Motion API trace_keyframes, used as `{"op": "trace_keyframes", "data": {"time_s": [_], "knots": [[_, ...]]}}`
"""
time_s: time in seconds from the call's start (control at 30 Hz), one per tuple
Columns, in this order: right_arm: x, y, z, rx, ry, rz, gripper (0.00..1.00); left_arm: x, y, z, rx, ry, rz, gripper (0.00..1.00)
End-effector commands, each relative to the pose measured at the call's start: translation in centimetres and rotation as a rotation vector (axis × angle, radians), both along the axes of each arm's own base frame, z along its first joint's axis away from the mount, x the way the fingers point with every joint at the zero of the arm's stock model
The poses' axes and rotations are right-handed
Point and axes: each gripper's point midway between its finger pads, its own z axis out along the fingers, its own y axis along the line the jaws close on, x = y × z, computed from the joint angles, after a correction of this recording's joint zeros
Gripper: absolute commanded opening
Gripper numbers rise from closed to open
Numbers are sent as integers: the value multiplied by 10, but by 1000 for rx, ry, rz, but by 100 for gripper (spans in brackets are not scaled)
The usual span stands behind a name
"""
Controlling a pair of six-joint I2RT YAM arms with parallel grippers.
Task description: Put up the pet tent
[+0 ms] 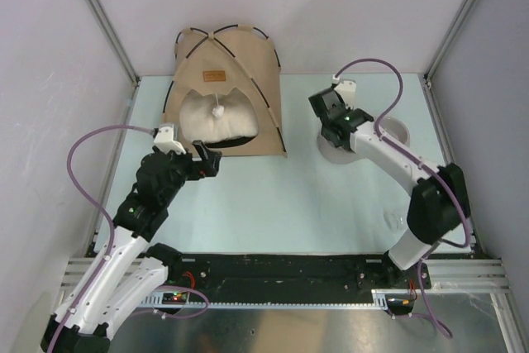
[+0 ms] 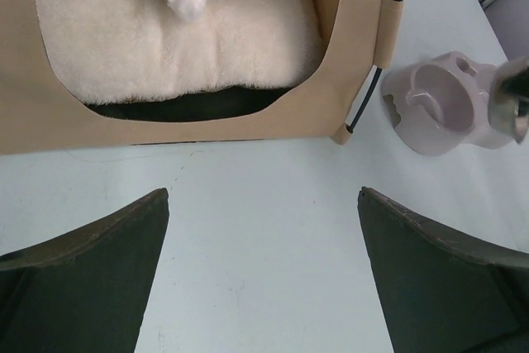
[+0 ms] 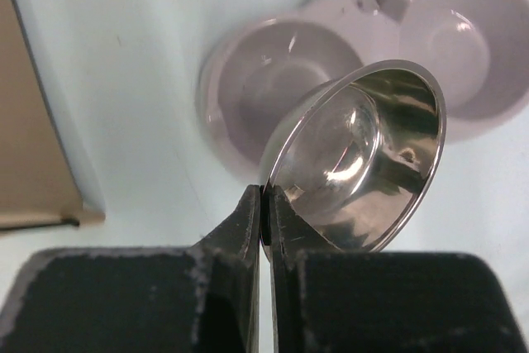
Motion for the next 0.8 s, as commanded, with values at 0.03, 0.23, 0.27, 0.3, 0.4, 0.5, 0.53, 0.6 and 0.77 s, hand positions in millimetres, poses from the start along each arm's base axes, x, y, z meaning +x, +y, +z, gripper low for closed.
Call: {"op": "trace_keyframes", "data": {"time_s": [0.03,0.23,0.27,0.3,0.4,0.5,0.53,0.6,0.77], "knots": [[53,3,2,-53,-54,-11,0,2,-9,23,-11,-47,-49,100],[80,3,-20,-76,-5,-58,0,4,-14,21,-14,-31,-71,100],[83,2,-26,-77,7,-70,0,4,-15,21,-14,-27,-74,100],[84,1,-30,-76,19,-78,0,4,-16,20,-15,-25,-79,100],[90,-2,-41,-76,46,-93,0,4,-18,17,-12,-15,-87,100],[91,-6,-52,-79,82,-107,0,4,-18,15,-7,-10,-90,100],[91,-7,-54,-81,91,-111,0,4,-18,14,-6,-9,-90,100],[90,-9,-60,-84,115,-118,0,4,-18,12,-4,-6,-91,100],[86,-7,-72,-68,164,-105,3,5,-18,8,1,5,-86,100]]}}
